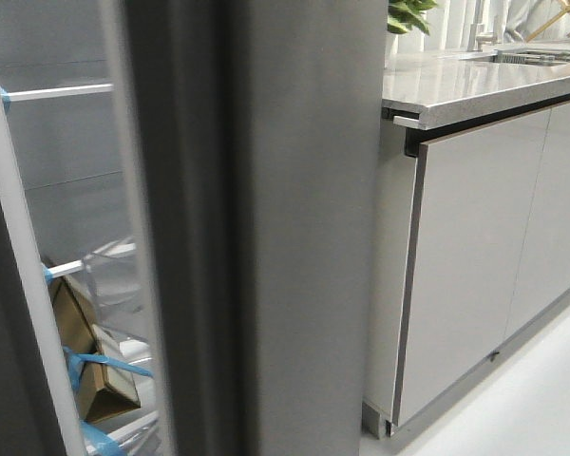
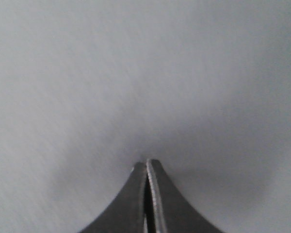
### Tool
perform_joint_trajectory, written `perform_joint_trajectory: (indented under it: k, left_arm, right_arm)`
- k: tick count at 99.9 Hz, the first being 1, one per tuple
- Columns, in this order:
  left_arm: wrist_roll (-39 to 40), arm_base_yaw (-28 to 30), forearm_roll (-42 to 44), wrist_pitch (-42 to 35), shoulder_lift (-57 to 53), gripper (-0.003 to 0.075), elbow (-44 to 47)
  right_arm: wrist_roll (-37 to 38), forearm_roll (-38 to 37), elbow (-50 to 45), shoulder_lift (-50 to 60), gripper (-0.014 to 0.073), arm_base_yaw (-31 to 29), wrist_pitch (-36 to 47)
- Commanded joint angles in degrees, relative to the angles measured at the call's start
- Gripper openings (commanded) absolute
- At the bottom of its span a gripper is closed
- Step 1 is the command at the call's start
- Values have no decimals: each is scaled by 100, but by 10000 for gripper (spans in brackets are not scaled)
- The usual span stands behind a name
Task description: Close fridge door
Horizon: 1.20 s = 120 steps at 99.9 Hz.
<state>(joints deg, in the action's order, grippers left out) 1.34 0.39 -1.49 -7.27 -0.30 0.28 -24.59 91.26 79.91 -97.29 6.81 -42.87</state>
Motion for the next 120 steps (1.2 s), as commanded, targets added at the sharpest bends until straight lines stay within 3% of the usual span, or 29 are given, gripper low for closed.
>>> perform_joint_trajectory:
  k: [1,29,120]
  left_arm:
    - [11,-16,-23,-417,-56,-20,201]
    - [11,-16,-23,-417,-56,-20,201]
    - [11,-16,-23,-417,-56,-20,201]
  right_arm:
    - [-91,352,216,200,-73,149,11]
    - [-361,352,564,-101,-73,782,426]
    - [-1394,562,831,-196,-73,1707,2308]
